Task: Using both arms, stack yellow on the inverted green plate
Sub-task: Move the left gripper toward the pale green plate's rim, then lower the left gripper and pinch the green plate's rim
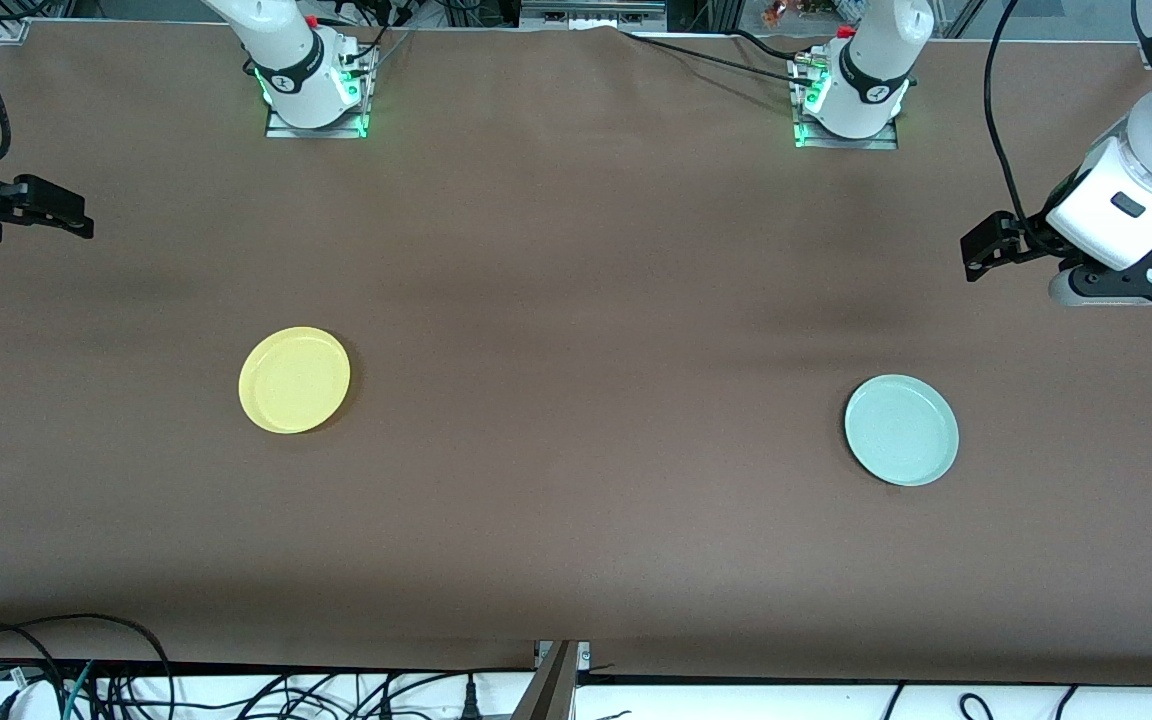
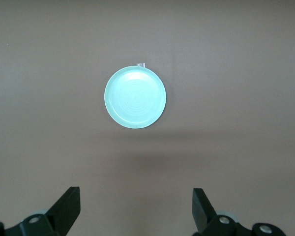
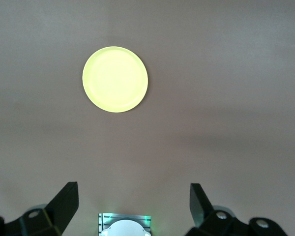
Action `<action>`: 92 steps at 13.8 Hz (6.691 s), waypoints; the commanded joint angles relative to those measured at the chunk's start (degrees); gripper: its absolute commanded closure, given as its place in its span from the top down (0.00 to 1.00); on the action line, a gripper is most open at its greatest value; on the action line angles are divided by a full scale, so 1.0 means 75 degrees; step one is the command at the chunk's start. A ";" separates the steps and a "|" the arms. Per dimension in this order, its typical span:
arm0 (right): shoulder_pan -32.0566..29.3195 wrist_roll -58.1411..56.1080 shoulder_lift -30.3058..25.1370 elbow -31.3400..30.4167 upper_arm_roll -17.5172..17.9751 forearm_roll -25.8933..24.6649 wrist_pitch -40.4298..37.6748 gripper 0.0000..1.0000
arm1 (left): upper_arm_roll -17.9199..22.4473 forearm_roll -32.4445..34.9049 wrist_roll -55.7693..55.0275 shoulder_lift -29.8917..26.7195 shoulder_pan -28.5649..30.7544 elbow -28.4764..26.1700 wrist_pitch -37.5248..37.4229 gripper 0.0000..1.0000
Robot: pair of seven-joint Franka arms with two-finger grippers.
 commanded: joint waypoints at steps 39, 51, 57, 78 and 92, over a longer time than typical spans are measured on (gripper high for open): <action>-0.0071 0.0037 0.0137 0.0223 0.0056 0.0017 -0.0065 1.00 | -0.0004 0.0127 0.0869 0.0004 0.1355 -0.3047 0.2566 1.00; -0.0083 0.0026 0.0137 0.0235 0.0056 -0.0007 -0.0053 1.00 | -0.0016 -0.0002 0.1269 0.3075 0.2095 -0.2769 0.5958 1.00; -0.0083 0.0026 0.0137 0.0235 0.0044 -0.0007 -0.0065 1.00 | -0.0004 -0.0002 0.1257 0.3801 0.2165 -0.2348 0.6180 0.94; -0.0083 0.0049 0.0137 0.0246 0.0032 0.0005 -0.0053 1.00 | -0.0039 0.0009 0.1280 0.4330 0.2165 -0.2042 0.6368 0.10; -0.0083 0.0061 0.0137 0.0246 0.0032 0.0005 -0.0053 1.00 | -0.0039 0.1669 0.0779 0.3814 0.0679 0.0144 0.3421 0.00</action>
